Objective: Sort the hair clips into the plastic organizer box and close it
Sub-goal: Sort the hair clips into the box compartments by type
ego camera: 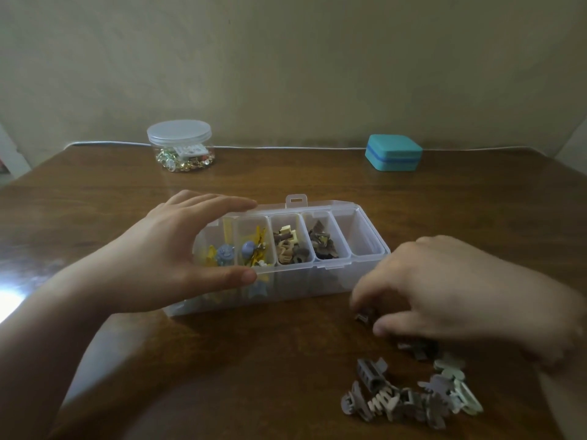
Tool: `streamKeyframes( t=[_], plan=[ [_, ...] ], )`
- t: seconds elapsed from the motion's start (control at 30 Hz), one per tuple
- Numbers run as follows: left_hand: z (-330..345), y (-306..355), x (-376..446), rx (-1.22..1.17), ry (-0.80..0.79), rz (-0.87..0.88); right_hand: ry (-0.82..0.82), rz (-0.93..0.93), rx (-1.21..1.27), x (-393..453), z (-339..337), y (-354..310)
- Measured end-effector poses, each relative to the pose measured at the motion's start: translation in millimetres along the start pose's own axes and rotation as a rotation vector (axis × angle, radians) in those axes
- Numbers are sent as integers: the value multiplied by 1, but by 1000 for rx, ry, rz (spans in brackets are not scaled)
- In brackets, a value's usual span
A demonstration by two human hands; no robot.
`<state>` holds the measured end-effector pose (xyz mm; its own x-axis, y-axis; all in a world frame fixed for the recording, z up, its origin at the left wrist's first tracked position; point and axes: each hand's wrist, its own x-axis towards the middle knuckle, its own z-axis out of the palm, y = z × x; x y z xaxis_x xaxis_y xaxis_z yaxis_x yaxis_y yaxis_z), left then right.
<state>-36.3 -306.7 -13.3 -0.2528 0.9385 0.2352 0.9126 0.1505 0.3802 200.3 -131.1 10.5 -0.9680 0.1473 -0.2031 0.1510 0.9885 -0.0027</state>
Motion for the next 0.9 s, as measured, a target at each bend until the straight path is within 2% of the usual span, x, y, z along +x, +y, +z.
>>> streamKeyframes(
  t=[0.07,0.13,0.17,0.23,0.3,0.43,0.53,0.57,0.67,0.73,0.83,0.9],
  plan=[
    [0,0,0,-3,-1,-3,33,-39,9,-2,-3,-1],
    [-1,-1,0,-6,-7,-5,88,-101,138,-7,-10,3],
    [-1,-1,0,-6,-8,-5,192,-111,275,-9,-15,7],
    [0,-1,0,-6,-7,-2,535,-78,514,-11,-19,16],
    [0,-2,0,-6,-3,2,716,28,516,-4,-14,22],
    [0,-1,0,-9,2,7,557,104,403,2,-9,26],
    [0,-1,1,-11,3,8,517,13,499,-9,-18,27],
    [0,-1,0,-13,5,9,419,-27,481,-14,-20,28],
    [0,-2,0,-15,10,12,-119,7,273,-19,-15,23],
    [0,-2,0,-14,8,17,-295,35,167,-15,-8,16],
    [0,-1,1,-11,3,16,-241,-18,113,-11,-5,13],
    [0,-1,1,-12,1,12,-106,-62,232,-13,-11,16]
  ],
)
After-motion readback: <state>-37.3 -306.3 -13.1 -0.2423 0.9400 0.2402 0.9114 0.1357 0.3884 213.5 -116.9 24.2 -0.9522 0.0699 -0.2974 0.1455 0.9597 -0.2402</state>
